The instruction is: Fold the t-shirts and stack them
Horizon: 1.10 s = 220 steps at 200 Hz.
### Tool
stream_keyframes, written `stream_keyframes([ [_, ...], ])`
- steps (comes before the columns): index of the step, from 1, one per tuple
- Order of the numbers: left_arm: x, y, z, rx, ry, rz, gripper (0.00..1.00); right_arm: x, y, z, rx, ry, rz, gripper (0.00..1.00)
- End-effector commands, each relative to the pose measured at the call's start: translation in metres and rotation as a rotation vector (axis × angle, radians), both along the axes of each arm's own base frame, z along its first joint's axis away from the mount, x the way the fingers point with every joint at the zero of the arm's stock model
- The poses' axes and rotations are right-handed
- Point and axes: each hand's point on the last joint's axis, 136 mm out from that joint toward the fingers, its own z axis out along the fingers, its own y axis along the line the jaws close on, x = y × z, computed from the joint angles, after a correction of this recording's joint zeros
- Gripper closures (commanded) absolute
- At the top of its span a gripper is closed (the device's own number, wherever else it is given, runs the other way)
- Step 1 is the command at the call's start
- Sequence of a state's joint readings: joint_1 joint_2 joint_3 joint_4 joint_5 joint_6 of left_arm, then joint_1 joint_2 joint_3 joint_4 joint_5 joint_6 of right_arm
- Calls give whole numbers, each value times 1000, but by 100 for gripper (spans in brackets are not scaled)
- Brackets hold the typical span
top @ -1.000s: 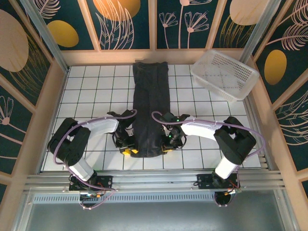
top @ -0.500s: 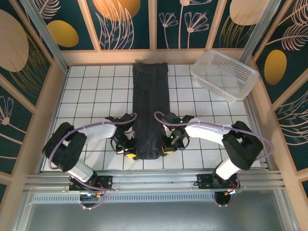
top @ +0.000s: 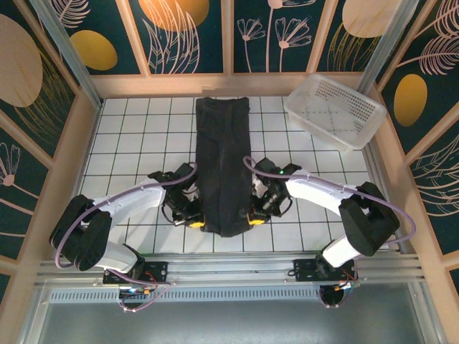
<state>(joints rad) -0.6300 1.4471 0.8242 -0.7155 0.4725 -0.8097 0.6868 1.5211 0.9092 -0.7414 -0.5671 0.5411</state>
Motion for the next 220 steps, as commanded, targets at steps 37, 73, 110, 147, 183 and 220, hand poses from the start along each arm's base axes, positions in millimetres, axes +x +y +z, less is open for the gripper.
stream_keyframes([
  [37, 98, 24, 57, 106, -238, 203, 100, 94, 16, 46, 11, -98, -157, 100],
  [73, 158, 23, 69, 81, -330, 271, 100, 152, 18, 46, -29, -145, -245, 100],
  [110, 203, 23, 47, 81, -355, 311, 100, 199, 14, 30, -65, -170, -310, 100],
  [147, 251, 26, 25, 79, -368, 328, 100, 237, 16, 8, -83, -173, -345, 100],
  [183, 281, 29, 12, 95, -369, 326, 100, 266, 14, -6, -102, -181, -369, 100],
  [220, 298, 27, 5, 108, -366, 320, 99, 287, 10, -8, -95, -207, -392, 92],
])
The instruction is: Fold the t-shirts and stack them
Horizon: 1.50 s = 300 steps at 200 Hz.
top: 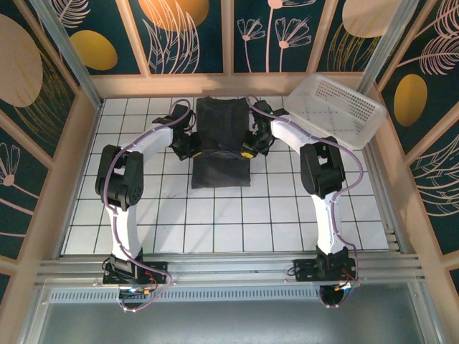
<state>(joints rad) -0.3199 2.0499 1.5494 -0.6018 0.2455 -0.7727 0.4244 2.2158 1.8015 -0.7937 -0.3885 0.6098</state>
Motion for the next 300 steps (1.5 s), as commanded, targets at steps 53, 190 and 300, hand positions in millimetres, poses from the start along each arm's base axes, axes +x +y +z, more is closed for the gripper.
stream_keyframes([
  [53, 4, 26, 30, 107, -70, 50, 40, 36, -23, 46, -29, -177, -26, 31],
  [190, -126, 8, -40, -200, 255, 167, 50, -114, -2, -16, 32, 94, 71, 40],
  [300, -72, 0, -30, -197, 142, 198, 100, -53, 8, -6, 38, -11, -23, 100],
])
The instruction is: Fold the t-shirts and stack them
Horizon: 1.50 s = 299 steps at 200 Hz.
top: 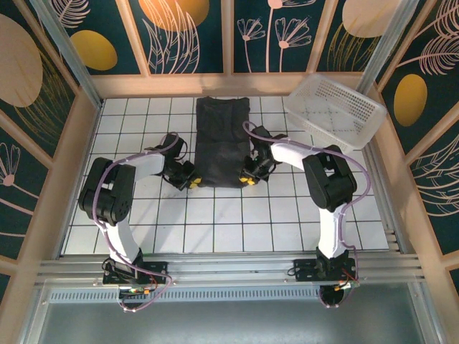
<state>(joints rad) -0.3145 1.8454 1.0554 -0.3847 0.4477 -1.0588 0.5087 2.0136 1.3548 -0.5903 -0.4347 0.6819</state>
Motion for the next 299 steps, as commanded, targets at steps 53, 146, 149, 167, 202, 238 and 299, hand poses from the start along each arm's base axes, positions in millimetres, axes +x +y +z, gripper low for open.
stream_keyframes([
  [53, 74, -1, 115, 37, -307, 54, 100, 87, -14, 110, 30, -239, -112, 100],
  [146, -91, 11, 34, -61, 33, -111, 100, -59, -23, 59, 106, 116, 96, 100],
  [149, -97, 12, 30, -62, 44, -112, 100, -66, -24, 57, 104, 131, 105, 100],
  [167, -129, 14, 19, -67, 91, -121, 100, -104, -25, 51, 109, 188, 144, 100],
  [202, -139, 18, 36, -62, 50, -102, 100, -128, -13, 61, 139, 211, 134, 100],
  [238, -100, 21, 83, -18, -107, -46, 100, -95, -4, 88, 132, 150, 57, 100],
  [299, -8, 28, 153, 22, -324, 75, 100, -3, 1, 144, 176, 33, -91, 100],
])
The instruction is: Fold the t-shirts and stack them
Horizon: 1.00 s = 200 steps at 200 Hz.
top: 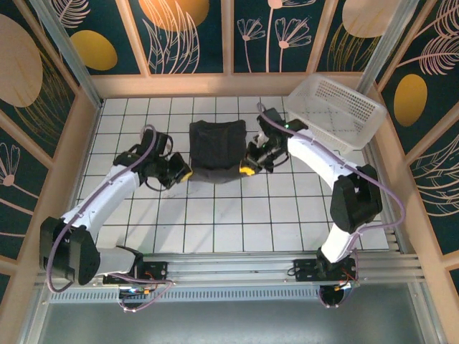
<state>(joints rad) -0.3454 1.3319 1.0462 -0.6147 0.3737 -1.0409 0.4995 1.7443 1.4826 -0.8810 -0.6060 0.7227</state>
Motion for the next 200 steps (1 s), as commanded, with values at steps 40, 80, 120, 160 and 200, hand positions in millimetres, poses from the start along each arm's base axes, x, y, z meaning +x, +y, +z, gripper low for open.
stream_keyframes([
  [40, 107, 10, 36, -28, -158, 157, 100, 108, 7, 19, 37, -26, -196, 100],
  [80, 189, 17, 6, -27, -187, 196, 100, 189, 5, -8, 96, -55, -319, 100],
  [120, 256, 21, -43, 2, -161, 156, 71, 262, 8, -26, 164, -228, -256, 53],
  [160, 260, 28, 3, 10, -271, 187, 44, 264, -15, -11, 99, -327, -229, 40],
  [200, 156, -4, -18, -145, -116, 203, 47, 203, -23, 6, 69, -419, -189, 41],
])
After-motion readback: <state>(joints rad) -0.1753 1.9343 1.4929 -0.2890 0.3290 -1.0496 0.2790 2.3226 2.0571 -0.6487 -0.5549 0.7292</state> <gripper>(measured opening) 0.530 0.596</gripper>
